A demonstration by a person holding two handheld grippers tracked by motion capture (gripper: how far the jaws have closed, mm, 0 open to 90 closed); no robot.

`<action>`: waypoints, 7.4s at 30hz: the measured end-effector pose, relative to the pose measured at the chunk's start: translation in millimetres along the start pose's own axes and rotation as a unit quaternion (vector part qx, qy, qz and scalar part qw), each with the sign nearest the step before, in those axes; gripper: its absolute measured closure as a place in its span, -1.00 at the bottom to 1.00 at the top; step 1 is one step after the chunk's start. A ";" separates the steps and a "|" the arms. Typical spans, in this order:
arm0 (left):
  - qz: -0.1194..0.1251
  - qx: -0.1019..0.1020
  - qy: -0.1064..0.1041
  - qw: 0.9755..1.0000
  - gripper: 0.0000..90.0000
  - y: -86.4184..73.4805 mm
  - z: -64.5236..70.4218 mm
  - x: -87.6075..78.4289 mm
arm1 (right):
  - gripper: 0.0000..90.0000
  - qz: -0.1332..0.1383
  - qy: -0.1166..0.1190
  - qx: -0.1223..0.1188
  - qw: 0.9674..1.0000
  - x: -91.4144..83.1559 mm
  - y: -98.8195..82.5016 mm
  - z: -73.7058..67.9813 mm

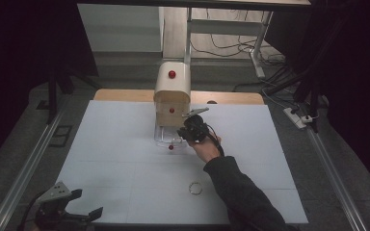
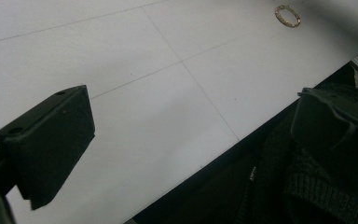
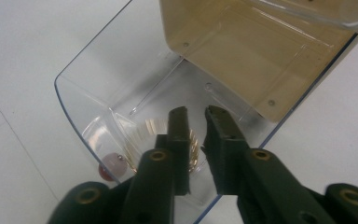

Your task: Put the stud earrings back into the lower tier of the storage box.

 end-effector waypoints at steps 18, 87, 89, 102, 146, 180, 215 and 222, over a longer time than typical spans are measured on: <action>0.000 -0.002 -0.002 1.000 -1.00 -0.3 0.4 -0.5 | -0.30 -0.005 0.035 -0.018 0.999 -37.1 -4.7 -21.2; -0.002 -0.010 -0.009 1.000 -1.00 0.0 -1.1 -0.3 | 0.93 -0.136 0.123 -0.161 0.970 -60.8 -103.5 -80.0; -0.002 -0.010 -0.009 1.000 -1.00 -0.1 -1.1 -0.4 | 0.93 -0.143 0.119 -0.155 0.970 -60.9 -102.4 -80.9; -0.001 -0.012 -0.010 1.000 -1.00 0.0 -1.6 -0.4 | 0.93 -0.132 0.123 -0.105 0.978 -65.2 -96.5 -74.3; -0.010 0.000 -0.054 0.998 -0.96 -0.7 -0.6 0.2 | 0.93 0.003 0.092 -0.006 0.996 -87.6 -44.2 -42.2; -0.009 0.009 -0.057 0.998 -1.00 -0.8 0.8 -0.5 | 0.93 0.026 0.032 0.017 0.999 -43.3 -1.8 -12.1; -0.008 0.008 -0.056 0.998 -1.00 -1.3 0.8 -0.9 | 0.75 0.011 -0.014 0.008 1.000 6.1 -1.9 -2.3; -0.008 0.009 -0.055 0.998 -1.00 -1.3 1.1 -1.1 | 0.52 0.018 0.000 0.002 1.000 -2.6 -0.7 -9.7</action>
Point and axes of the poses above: each handheld gripper's, and its own axes: x roughly forward along the jaws, y roughly out of its top, z roughly to its right, the point moved 4 cm from there along x, roughly forward along the jaws, and after that the axes turned 9 degrees about -x, right-handed, at the moved point
